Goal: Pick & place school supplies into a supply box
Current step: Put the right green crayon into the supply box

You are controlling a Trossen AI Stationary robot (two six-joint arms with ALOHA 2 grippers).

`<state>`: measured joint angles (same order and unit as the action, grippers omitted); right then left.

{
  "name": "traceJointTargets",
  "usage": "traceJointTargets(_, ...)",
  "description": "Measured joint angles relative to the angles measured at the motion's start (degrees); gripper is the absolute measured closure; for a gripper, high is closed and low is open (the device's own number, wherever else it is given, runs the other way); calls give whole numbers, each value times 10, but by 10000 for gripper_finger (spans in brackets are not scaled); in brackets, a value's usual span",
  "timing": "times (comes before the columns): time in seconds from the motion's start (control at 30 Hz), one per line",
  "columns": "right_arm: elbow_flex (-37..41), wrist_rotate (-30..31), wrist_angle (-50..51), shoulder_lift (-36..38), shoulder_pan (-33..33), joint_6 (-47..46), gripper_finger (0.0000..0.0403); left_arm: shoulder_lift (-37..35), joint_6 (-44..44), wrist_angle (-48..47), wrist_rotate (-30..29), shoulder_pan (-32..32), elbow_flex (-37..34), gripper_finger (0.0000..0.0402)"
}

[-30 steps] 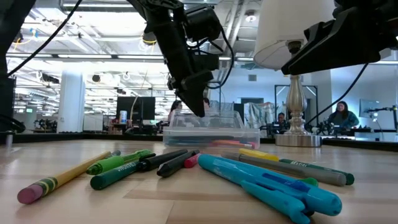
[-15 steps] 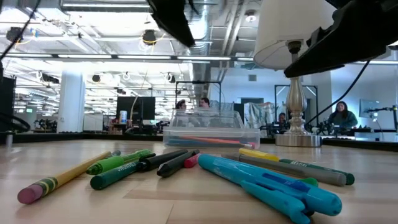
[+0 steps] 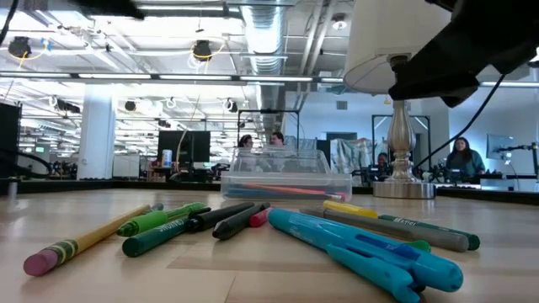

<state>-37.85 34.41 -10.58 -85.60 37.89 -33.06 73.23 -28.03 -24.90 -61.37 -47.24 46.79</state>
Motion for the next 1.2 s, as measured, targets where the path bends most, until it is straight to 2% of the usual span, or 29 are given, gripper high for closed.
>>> traceJointTargets(0.1, 0, 0, -5, 0, -6, -43, 281, 6, -13, 122, -45, -47, -82, 262)
traceJointTargets(0.17, 0, 0, -13, 0, -6, -60, 281, 18, 9, 214, -64, -64, -125, 262)
traceJointTargets(0.33, -5, 1, -49, 0, -5, -61, 281, 42, 81, 351, -79, -91, -179, 262)
traceJointTargets(0.43, -17, 2, -50, -13, -5, -56, 281, 46, 113, 364, -98, -98, -177, 262)
traceJointTargets(0.6, -46, -20, -39, -71, -9, -74, 281, 45, 123, 366, -95, -105, -167, 262)
traceJointTargets(0.73, -95, -39, 45, -122, -13, -116, 281, 46, 122, 366, -96, -105, -167, 262)
traceJointTargets(0.97, -190, -45, 239, -167, -16, -207, 281, 46, 120, 364, -93, -105, -167, 262)
traceJointTargets(1.07, -216, -55, 289, -181, -17, -240, 281, 46, 120, 364, -91, -105, -167, 262)
traceJointTargets(1.2, -227, -88, 297, -204, -25, -255, 281, 46, 118, 364, -86, -105, -166, 262)
